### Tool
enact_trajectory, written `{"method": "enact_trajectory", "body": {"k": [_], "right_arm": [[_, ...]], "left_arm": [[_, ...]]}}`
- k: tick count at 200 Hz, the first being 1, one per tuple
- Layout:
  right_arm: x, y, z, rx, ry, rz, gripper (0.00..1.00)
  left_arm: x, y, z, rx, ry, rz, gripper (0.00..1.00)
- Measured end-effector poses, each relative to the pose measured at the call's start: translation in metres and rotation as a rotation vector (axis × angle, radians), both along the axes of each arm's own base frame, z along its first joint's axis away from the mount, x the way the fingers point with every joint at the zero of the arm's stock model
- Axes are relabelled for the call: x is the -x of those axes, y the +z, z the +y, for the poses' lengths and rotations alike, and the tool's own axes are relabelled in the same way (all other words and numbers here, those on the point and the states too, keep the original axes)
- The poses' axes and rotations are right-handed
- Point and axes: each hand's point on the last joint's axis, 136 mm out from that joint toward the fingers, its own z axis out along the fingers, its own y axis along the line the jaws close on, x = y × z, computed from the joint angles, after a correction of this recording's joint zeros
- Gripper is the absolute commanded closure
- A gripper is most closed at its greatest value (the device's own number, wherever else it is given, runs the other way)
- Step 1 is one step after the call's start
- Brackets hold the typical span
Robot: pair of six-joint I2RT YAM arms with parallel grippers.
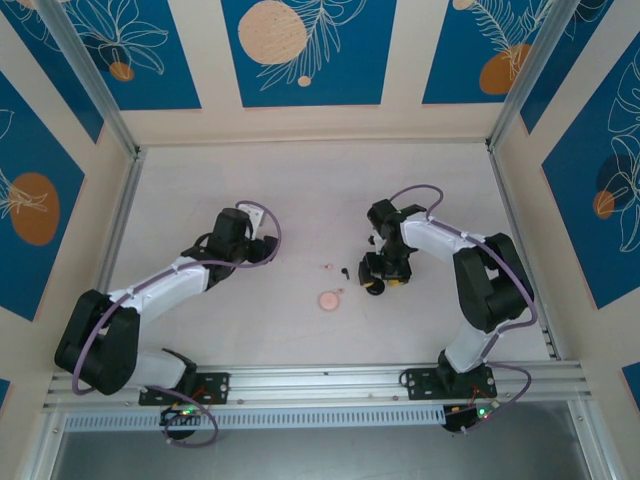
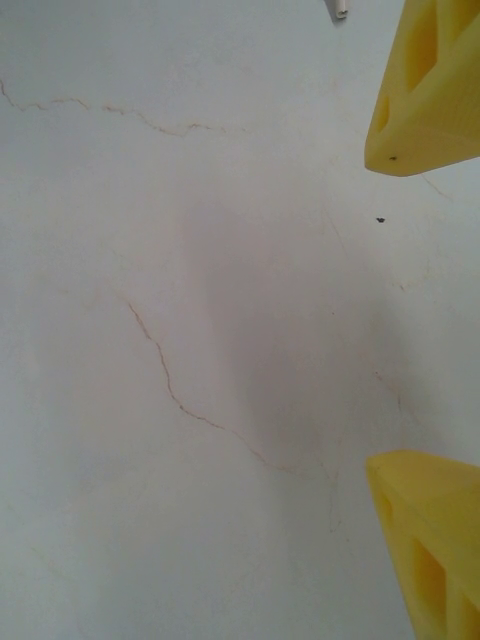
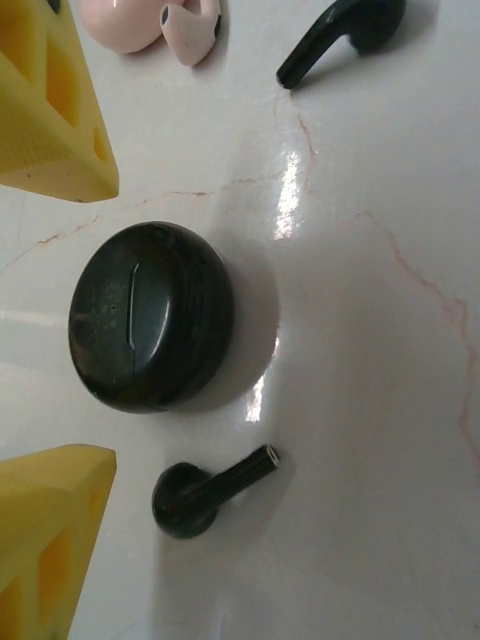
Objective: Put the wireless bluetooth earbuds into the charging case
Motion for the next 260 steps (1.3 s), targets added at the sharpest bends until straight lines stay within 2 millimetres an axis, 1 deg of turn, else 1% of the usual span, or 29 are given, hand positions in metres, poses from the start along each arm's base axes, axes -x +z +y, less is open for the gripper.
{"method": "enact_trajectory", "body": {"k": [61, 77, 92, 128, 159, 174, 187, 194, 207, 238, 260], "right_arm": [[0.000, -0.015, 0.002, 0.042, 0.027, 0.029, 0.38], [0.000, -0.019, 0.002, 0.056, 0.035, 0.034, 0.40], [-0.001, -0.019, 0.002, 0.063, 0.037, 0.036, 0.42], [-0.002, -0.019, -0.001, 0.082, 0.045, 0.038, 0.53], [-0.002, -0.018, 0.000, 0.080, 0.050, 0.028, 0.55], [-0.007, -0.016, 0.002, 0.061, 0.049, -0.010, 0.56], [-0.011, -0.008, 0.006, 0.029, 0.041, -0.061, 0.56], [-0.013, -0.001, 0.009, 0.001, 0.033, -0.095, 0.57], [-0.018, 0.017, 0.016, -0.068, 0.015, -0.168, 0.56], [-0.028, 0.063, 0.039, -0.278, -0.036, -0.358, 0.57], [-0.027, 0.084, 0.053, -0.429, -0.074, -0.439, 0.57]], "left_arm": [[0.000, 0.000, 0.000, 0.005, 0.005, 0.001, 0.28], [0.000, 0.000, 0.000, 0.004, 0.005, 0.002, 0.28], [0.000, -0.002, 0.000, 0.003, 0.005, 0.005, 0.28], [0.000, -0.006, 0.000, -0.003, 0.004, 0.016, 0.28], [0.001, -0.006, -0.002, 0.005, -0.006, 0.018, 0.33], [0.003, -0.005, -0.007, 0.018, -0.036, 0.012, 0.34], [0.008, -0.004, -0.014, 0.037, -0.078, 0.000, 0.35], [0.011, -0.002, -0.019, 0.048, -0.105, -0.012, 0.36], [0.020, 0.001, -0.030, 0.071, -0.170, -0.040, 0.41], [0.044, 0.007, -0.063, 0.133, -0.355, -0.147, 0.44], [0.064, 0.009, -0.084, 0.166, -0.490, -0.237, 0.45]]}}
